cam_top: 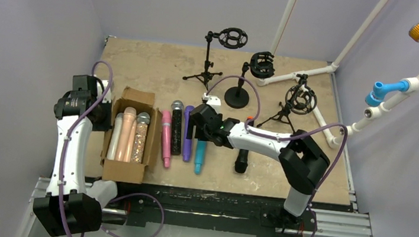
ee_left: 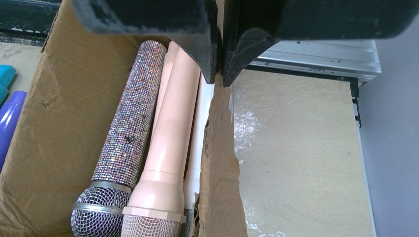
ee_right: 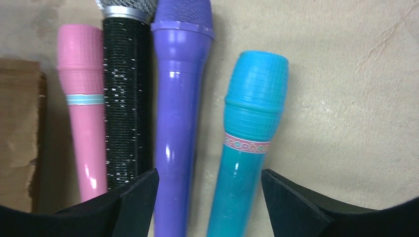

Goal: Attach the microphones to the stand

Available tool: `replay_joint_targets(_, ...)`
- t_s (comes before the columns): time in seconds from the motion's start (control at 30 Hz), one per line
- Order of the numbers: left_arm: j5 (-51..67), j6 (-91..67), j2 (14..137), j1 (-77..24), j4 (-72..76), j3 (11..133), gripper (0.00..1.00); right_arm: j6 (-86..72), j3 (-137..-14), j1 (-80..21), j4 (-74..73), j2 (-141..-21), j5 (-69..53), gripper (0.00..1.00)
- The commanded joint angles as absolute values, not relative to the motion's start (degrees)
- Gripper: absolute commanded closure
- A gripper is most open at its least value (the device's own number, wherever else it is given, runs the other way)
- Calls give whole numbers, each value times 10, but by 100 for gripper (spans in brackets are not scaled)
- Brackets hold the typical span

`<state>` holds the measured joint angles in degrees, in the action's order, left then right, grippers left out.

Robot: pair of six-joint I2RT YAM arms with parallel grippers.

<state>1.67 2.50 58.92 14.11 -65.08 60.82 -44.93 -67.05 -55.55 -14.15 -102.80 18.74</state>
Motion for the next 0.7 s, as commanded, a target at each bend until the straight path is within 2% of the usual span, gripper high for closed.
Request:
replay_joint_targets(0.0, 23, 11, 585, 141, -650, 642, 100, -452, -728, -579, -181, -989, 217, 20)
replay_joint_targets(0.17, 23, 6, 591, 141, -655, 651, 100, -453, -798, -619, -237, -978, 240, 16)
replay_joint_targets(0.27, 21, 6, 592, 141, -657, 660, 100, -445, -849, -650, -267, -982, 274, 2)
replay_joint_targets(0.33, 13, 5, 592, 141, -662, 670, 100, -457, -863, -661, -253, -978, 291, 1)
replay_joint_targets(0.57, 19, 7, 585, 141, -663, 665, 100, -439, -854, -659, -172, -961, 201, 1)
replay_joint_targets(0.67, 15, 6, 588, 141, -669, 661, 100, -403, -938, -694, -208, -999, 218, 1)
